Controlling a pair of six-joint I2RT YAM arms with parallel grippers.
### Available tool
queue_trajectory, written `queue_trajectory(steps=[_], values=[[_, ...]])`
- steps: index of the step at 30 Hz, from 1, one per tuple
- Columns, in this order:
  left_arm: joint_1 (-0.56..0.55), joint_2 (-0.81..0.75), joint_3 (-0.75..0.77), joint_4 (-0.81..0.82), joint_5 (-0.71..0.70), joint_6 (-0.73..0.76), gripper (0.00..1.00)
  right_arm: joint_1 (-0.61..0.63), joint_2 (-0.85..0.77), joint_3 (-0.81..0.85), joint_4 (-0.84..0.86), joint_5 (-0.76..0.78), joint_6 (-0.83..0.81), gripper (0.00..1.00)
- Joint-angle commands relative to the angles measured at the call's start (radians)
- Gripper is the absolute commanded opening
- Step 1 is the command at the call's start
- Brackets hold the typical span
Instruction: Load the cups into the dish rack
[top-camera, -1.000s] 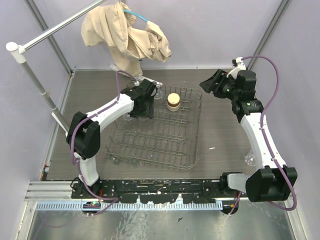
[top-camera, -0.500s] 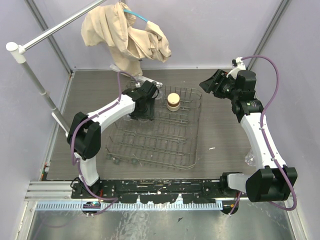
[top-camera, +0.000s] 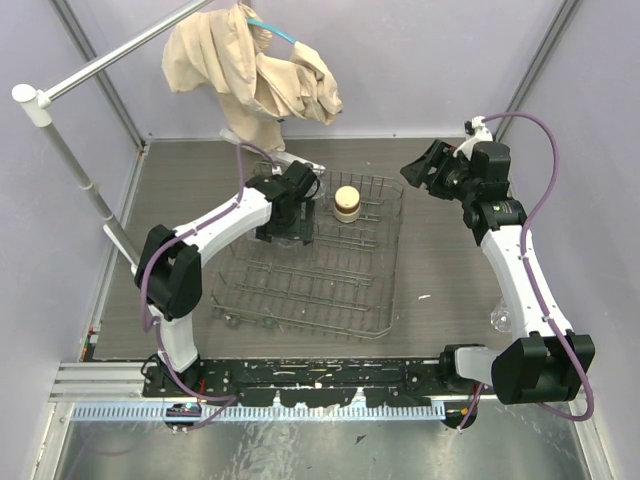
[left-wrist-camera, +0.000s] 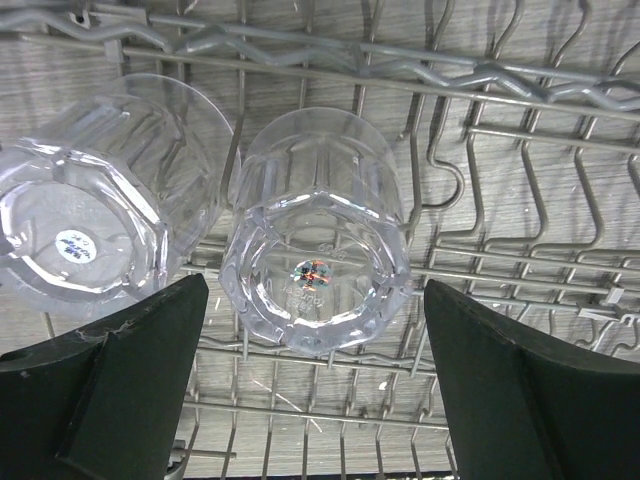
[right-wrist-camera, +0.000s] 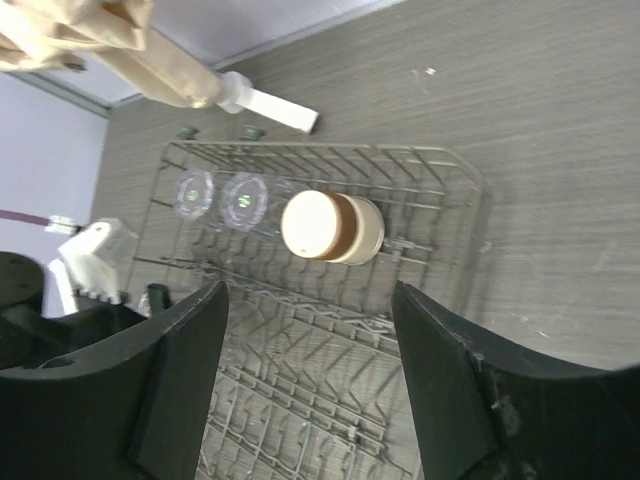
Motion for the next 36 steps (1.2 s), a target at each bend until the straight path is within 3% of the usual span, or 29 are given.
queue_trajectory(steps=[1, 4, 8, 11, 15, 22, 28, 36], values=[[-0.003, -0.047, 0.080, -0.032, -0.041, 0.014, 0.96, 0.005, 0.002, 0.061, -0.120, 0.175, -0.044, 0.74], [-0.003, -0.060, 0.136, -0.053, -0.052, 0.022, 0.97, 0.001, 0.064, 0.138, -0.303, 0.356, -0.091, 0.75], [-0.002, -0.081, 0.212, -0.070, -0.060, 0.031, 0.98, -0.019, 0.106, 0.174, -0.461, 0.597, -0.024, 0.74], [-0.004, -0.082, 0.267, -0.085, -0.050, 0.036, 0.98, -0.029, 0.112, 0.184, -0.558, 0.679, 0.025, 0.77], [-0.003, -0.065, 0.320, -0.095, -0.023, 0.042, 0.98, -0.093, 0.098, 0.152, -0.643, 0.660, 0.024, 0.85], [-0.004, -0.053, 0.327, -0.095, 0.030, 0.041, 0.98, -0.266, -0.026, 0.017, -0.645, 0.662, 0.022, 0.87], [-0.015, -0.031, 0.359, -0.116, 0.062, 0.048, 0.99, -0.286, -0.113, -0.069, -0.705, 0.819, 0.145, 0.88], [-0.059, 0.014, 0.446, -0.170, 0.060, 0.066, 0.99, -0.323, -0.167, -0.178, -0.726, 0.803, 0.196, 0.87]])
